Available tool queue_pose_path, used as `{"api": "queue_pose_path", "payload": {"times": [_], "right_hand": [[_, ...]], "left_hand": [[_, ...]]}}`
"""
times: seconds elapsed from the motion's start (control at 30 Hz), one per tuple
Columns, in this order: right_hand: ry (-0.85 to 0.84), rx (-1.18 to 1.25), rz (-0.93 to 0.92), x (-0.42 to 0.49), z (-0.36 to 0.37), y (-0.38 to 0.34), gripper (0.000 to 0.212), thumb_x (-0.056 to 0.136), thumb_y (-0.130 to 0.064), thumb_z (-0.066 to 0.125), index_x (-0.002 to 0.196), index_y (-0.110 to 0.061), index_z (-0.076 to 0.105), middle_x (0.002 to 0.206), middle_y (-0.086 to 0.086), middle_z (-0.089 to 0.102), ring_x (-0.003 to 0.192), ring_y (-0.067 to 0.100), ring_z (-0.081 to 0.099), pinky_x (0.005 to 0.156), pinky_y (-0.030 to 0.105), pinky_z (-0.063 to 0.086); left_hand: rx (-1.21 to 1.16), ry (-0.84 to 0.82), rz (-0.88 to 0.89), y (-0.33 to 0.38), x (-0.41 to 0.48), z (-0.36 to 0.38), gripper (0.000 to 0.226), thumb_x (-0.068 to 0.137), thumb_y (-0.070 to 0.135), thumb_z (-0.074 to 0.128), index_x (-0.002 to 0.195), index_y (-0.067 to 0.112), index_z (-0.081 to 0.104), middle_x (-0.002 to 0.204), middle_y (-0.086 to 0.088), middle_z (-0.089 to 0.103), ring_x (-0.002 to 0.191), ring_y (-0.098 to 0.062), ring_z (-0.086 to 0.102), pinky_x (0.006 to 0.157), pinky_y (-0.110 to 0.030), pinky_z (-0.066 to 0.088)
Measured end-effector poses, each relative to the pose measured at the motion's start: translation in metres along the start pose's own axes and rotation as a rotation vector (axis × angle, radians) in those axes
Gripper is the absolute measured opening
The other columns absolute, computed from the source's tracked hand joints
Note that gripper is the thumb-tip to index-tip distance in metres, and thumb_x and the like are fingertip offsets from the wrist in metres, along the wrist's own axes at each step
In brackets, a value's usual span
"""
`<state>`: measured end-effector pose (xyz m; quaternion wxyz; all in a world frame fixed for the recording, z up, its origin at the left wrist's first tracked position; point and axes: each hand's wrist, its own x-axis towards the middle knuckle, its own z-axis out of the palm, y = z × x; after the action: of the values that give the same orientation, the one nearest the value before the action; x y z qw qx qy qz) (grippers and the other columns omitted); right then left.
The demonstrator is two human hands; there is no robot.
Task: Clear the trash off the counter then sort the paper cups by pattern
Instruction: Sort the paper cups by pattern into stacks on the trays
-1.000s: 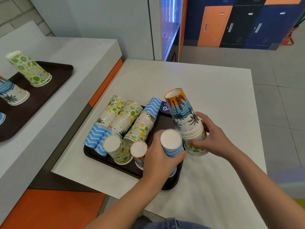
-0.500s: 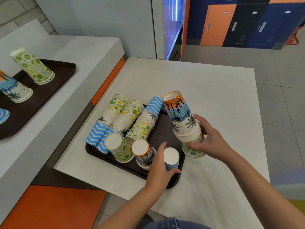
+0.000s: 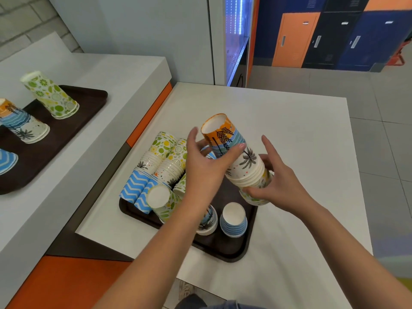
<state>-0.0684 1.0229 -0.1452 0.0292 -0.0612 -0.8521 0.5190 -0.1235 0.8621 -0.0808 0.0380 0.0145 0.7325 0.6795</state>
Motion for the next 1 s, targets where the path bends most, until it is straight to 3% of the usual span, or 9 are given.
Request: {"api": "queue_pose_path", "payload": {"times": [0.07,0.13,0.23,0.37,0.47,0.63,0.73,0.9,1.0], "right_hand": [[-0.002,-0.029,-0.029,0.004,0.004,-0.011,0.121,0.064,-0.021,0.084,0.15,-0.041,0.0,0.115,-0.036,0.05,0.106,-0.008,0.056,0.086,0.011,0.042],[0.007,-0.047,-0.047,0.008,0.008,-0.019,0.123,0.063,-0.023,0.084,0.149,-0.041,-0.002,0.115,-0.037,0.049,0.107,-0.003,0.056,0.089,0.017,0.043],[0.023,-0.083,-0.074,0.014,0.015,-0.028,0.123,0.064,-0.025,0.084,0.15,-0.04,-0.002,0.116,-0.034,0.049,0.108,0.002,0.056,0.091,0.022,0.045],[0.033,-0.186,-0.076,0.022,0.025,-0.032,0.121,0.066,-0.027,0.083,0.151,-0.034,-0.003,0.105,-0.036,0.046,0.096,0.003,0.056,0.084,0.023,0.047],[0.015,-0.215,-0.056,0.026,0.031,-0.029,0.119,0.065,-0.029,0.083,0.151,-0.035,0.001,0.112,-0.023,0.051,0.097,0.006,0.056,0.082,0.022,0.047],[0.098,-0.218,0.045,0.039,0.024,-0.016,0.107,0.059,-0.028,0.082,0.148,-0.034,0.024,0.129,-0.004,0.055,0.113,0.016,0.057,0.092,0.029,0.045],[0.163,-0.092,0.048,0.048,0.018,-0.022,0.079,0.057,-0.028,0.083,0.127,-0.036,0.048,0.117,-0.006,0.061,0.106,0.015,0.06,0.09,0.035,0.05],[0.167,0.21,-0.006,0.068,0.023,-0.06,0.065,0.068,-0.006,0.082,0.119,-0.022,0.047,0.111,-0.006,0.064,0.096,0.003,0.063,0.075,0.017,0.053],[0.089,0.338,-0.026,0.076,0.034,-0.085,0.065,0.069,-0.007,0.082,0.12,-0.02,0.045,0.116,-0.005,0.063,0.103,0.007,0.064,0.083,0.026,0.055]], "left_hand": [[-0.003,-0.042,-0.01,0.004,0.013,-0.005,0.06,0.065,0.02,0.086,0.117,0.013,0.059,0.105,0.003,0.07,0.096,-0.01,0.069,0.083,-0.03,0.056],[0.01,-0.032,0.008,0.003,0.019,-0.009,0.047,0.065,0.02,0.086,0.107,0.013,0.065,0.098,0.004,0.073,0.089,-0.008,0.07,0.079,-0.028,0.057],[0.038,0.021,0.051,0.002,0.029,-0.021,0.048,0.065,0.025,0.086,0.107,0.011,0.066,0.098,0.004,0.073,0.088,-0.007,0.07,0.079,-0.028,0.058],[0.002,0.08,0.05,0.007,0.05,-0.04,0.049,0.061,0.033,0.085,0.102,0.012,0.069,0.097,0.001,0.074,0.09,-0.014,0.071,0.083,-0.04,0.058],[-0.072,0.131,0.059,0.018,0.059,-0.057,0.035,0.063,0.028,0.084,0.093,0.018,0.069,0.094,0.0,0.074,0.089,-0.016,0.072,0.085,-0.044,0.057],[0.05,0.213,0.148,0.023,0.038,-0.091,0.045,0.065,0.026,0.086,0.103,0.013,0.067,0.097,0.003,0.073,0.09,-0.009,0.071,0.083,-0.034,0.057],[0.187,0.084,0.137,-0.006,0.001,-0.097,0.049,0.056,0.024,0.09,0.096,0.029,0.063,0.094,0.018,0.069,0.09,0.002,0.067,0.082,-0.023,0.055],[0.368,-0.183,0.06,-0.074,-0.021,-0.095,0.064,0.046,0.047,0.087,0.099,0.045,0.053,0.098,0.029,0.063,0.094,0.017,0.059,0.083,-0.007,0.046],[0.441,-0.378,0.062,-0.105,-0.021,-0.094,0.075,0.054,0.038,0.09,0.11,0.048,0.041,0.11,0.033,0.052,0.104,0.015,0.051,0.087,0.0,0.036]]}}
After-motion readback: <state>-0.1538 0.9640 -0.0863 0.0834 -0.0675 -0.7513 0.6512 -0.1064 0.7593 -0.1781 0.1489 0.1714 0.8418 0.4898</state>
